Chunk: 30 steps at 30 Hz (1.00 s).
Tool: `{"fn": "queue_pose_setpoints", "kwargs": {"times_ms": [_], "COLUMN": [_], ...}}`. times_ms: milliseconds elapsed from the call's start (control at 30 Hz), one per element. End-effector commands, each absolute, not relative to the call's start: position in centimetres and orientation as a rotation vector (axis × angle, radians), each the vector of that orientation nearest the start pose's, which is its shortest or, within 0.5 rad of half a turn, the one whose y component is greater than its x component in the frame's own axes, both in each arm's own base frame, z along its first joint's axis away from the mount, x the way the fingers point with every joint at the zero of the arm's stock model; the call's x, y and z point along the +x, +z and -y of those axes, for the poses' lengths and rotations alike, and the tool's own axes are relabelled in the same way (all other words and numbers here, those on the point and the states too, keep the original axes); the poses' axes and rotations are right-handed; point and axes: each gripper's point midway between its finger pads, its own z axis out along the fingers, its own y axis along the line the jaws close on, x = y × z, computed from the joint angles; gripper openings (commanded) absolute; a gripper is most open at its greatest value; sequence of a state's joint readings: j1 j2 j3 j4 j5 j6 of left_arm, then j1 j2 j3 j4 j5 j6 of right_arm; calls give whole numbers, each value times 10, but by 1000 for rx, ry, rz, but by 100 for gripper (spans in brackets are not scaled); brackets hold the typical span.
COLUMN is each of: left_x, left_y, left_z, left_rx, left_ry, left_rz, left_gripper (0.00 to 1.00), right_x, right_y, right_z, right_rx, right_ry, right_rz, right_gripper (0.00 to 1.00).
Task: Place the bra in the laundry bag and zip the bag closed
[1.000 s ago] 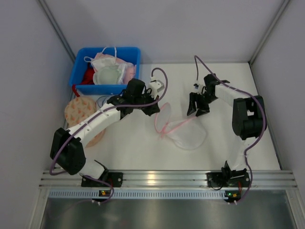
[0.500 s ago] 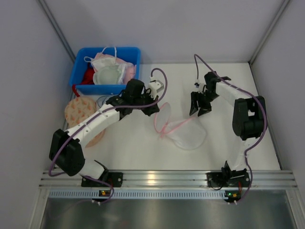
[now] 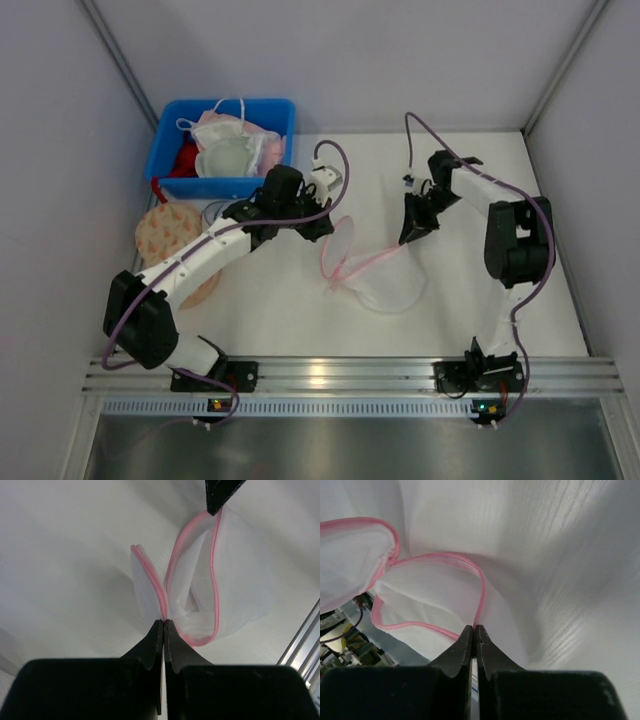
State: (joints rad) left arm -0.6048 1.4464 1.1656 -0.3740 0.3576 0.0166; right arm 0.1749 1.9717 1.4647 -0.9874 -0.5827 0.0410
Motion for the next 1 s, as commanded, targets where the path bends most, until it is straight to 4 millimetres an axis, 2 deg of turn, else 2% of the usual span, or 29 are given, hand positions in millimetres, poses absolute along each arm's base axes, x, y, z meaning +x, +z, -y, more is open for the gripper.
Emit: {"fn": "queue_pose_setpoints", "kwargs": {"times_ms": [0, 33, 67, 100, 167, 233, 267, 333, 367, 433, 467, 500, 533, 567, 600, 633, 667, 700, 733, 800, 833, 867, 967], "left_x": [316, 319, 324, 328, 336, 335, 338, 331, 328, 324, 324, 329, 330, 336, 340, 344, 348, 350, 356, 356, 359, 360, 368], "left_y": [245, 253, 270, 279, 307, 322, 333, 342, 341, 351, 333, 339, 332, 308, 309, 300, 276, 267, 247, 230, 213, 205, 181], "left_z": [286, 286, 286, 284, 281, 283, 279, 283, 282, 285, 285, 286, 287, 285, 286, 288, 292, 295, 301, 307, 309, 309, 299], "left_rx": [776, 750, 722, 690, 592, 514, 478, 432, 408, 336, 301, 284, 250, 210, 209, 211, 212, 212, 211, 228, 223, 220, 188], "left_ry": [-709, -706, -703, -702, -755, -853, -883, -989, -1020, -1118, -1135, -1155, -1171, -1152, -1162, -1161, -1169, -1183, -1191, -1229, -1227, -1216, -1124], "left_rz": [-1958, -1950, -1916, -1902, -1859, -1853, -1828, -1824, -1822, -1779, -1811, -1750, -1756, -1796, -1753, -1756, -1796, -1813, -1849, -1890, -1932, -1950, -2009], "left_gripper": [0, 0, 0, 0, 0, 0, 0, 0, 0, 0, 0, 0, 0, 0, 0, 0, 0, 0, 0, 0, 0, 0, 0], "right_x": [352, 357, 367, 375, 378, 384, 383, 378, 368, 366, 361, 360, 367, 361, 362, 363, 362, 364, 359, 358, 354, 349, 339], "right_y": [129, 143, 166, 179, 211, 232, 247, 254, 254, 256, 235, 227, 219, 196, 183, 173, 156, 148, 134, 128, 125, 122, 129], "right_z": [-151, -150, -146, -136, -128, -123, -110, -108, -107, -102, -99, -94, -84, -79, -68, -64, -60, -54, -51, -48, -48, -49, -54], "right_rx": [-244, -233, -249, -231, -253, -329, -324, -425, -446, -506, -507, -516, -522, -518, -519, -516, -517, -512, -511, -520, -522, -524, -545], "right_ry": [981, 1011, 998, 986, 957, 902, 855, 783, 761, 659, 634, 595, 504, 478, 399, 368, 343, 299, 285, 258, 261, 269, 296], "right_rz": [-2758, -2705, -2606, -2548, -2418, -2293, -2225, -2142, -2122, -2059, -2091, -2097, -2090, -2134, -2157, -2168, -2186, -2196, -2219, -2212, -2219, -2232, -2209], "right_gripper": [0, 0, 0, 0, 0, 0, 0, 0, 0, 0, 0, 0, 0, 0, 0, 0, 0, 0, 0, 0, 0, 0, 0]}}
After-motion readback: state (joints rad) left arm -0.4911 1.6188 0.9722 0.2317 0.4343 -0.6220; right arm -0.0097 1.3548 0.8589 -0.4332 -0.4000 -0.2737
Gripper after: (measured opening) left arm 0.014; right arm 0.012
